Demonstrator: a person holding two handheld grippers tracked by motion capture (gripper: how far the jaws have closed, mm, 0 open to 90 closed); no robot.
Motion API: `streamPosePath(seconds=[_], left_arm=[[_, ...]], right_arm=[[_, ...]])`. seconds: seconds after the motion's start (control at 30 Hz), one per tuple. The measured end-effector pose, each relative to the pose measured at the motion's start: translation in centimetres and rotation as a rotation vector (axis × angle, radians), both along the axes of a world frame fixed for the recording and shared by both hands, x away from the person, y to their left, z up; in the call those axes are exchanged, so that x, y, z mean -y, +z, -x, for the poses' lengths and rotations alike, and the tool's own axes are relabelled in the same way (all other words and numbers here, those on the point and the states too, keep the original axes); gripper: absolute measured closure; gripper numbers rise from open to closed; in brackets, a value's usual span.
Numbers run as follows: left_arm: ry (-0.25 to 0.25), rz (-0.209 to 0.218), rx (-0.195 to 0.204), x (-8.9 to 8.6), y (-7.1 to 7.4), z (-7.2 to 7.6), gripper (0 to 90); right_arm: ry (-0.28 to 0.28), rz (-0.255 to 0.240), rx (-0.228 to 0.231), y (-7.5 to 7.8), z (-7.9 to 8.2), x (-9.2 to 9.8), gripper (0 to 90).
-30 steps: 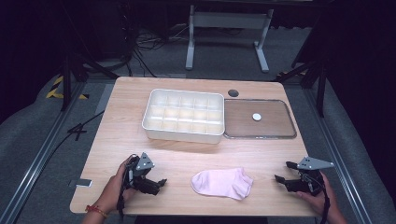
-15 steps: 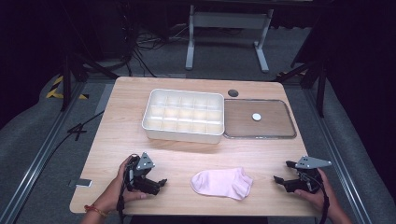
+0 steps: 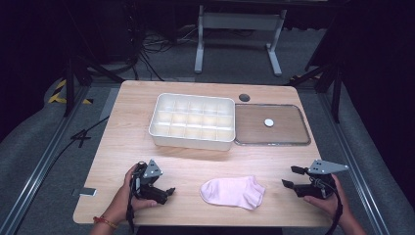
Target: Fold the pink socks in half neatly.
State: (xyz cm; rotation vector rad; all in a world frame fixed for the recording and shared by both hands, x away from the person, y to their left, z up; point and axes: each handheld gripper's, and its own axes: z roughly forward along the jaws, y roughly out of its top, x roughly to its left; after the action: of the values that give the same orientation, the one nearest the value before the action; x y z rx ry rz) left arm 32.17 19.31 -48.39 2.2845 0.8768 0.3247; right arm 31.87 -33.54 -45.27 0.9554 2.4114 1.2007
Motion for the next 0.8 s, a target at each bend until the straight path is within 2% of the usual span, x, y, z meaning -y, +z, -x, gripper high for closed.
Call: streamPosePath(seconds=[0.03,0.2,0.3,0.63,0.77,0.8], left_arm=[[0.002,0.005,-0.004,0.0,0.0,0.0,0.3],[0.002,0.005,-0.004,0.0,0.0,0.0,0.4],[0.003,0.007,-0.006,0.0,0.0,0.0,0.4],[0.001,0.0,-0.001,0.0,0.0,0.0,0.4],[0.009,0.005,-0.005,0.1,0.0,0.1,0.4],[0.011,0.006,-0.005,0.1,0.0,0.1,0.4]], right_arm=[[0.025,-0.016,0.013,0.6,0.1,-1.0,37.3],[0.066,-0.038,0.029,1.3,0.1,-2.4,39.1],[0.118,-0.053,0.037,2.0,0.0,-4.7,39.4],[0.203,-0.028,0.045,2.3,0.2,-8.3,40.6],[0.228,-0.022,0.039,2.0,0.3,-9.3,44.7],[0.253,-0.013,0.031,1.7,0.4,-10.1,50.4]])
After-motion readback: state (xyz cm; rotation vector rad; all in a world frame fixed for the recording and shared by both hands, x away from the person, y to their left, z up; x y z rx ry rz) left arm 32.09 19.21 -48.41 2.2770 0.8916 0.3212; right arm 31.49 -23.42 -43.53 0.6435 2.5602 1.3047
